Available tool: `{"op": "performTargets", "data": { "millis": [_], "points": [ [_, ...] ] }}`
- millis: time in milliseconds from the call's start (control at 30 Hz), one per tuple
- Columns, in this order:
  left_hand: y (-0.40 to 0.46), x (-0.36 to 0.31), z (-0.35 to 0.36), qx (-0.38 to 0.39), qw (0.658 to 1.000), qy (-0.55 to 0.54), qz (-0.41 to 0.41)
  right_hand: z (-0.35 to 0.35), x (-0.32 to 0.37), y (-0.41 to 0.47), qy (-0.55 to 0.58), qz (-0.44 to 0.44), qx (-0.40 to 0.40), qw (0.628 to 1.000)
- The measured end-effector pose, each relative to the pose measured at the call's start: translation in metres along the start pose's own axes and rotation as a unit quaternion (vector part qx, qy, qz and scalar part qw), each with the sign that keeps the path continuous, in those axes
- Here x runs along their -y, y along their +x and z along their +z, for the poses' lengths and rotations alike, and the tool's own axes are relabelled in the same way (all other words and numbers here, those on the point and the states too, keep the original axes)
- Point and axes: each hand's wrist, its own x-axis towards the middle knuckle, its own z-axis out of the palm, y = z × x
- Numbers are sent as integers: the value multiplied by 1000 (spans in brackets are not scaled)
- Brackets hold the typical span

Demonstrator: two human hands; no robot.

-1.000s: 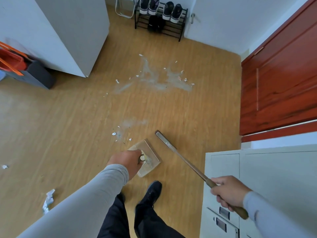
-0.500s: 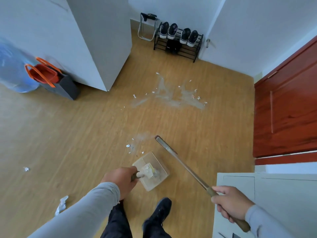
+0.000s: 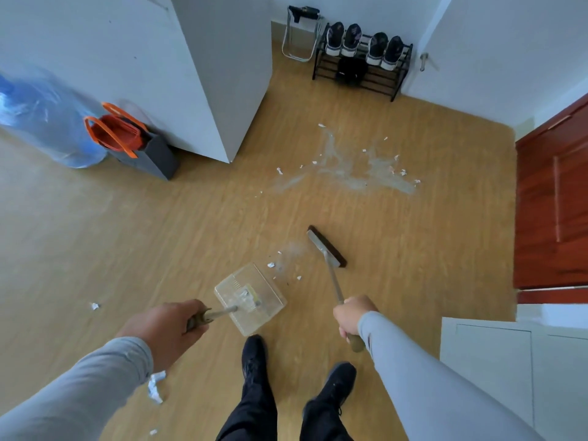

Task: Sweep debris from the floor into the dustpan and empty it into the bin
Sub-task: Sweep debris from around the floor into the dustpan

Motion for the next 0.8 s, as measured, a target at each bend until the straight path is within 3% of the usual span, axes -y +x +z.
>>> {"op": "performTargets", "data": {
  "millis": [133,367,533,667,800],
  "points": [
    [6,26,-12,-3,1000,10,-9,23,2,-23,-23,-1,23,999],
    [9,51,-33,8,1000,3,-18,-17,-17,-53,-26,-25,-6,999],
    [19,58,-40,7,999,-8,-33,-25,29,-30,-125,-82,-37,988],
    [27,64,-36,18,998,-23,-50,-15,60,16,-182,-87,-15,979],
    [28,67,-35,12,998,-6,-55,-17,37,28,-354,-95,-11,930]
  ]
}}
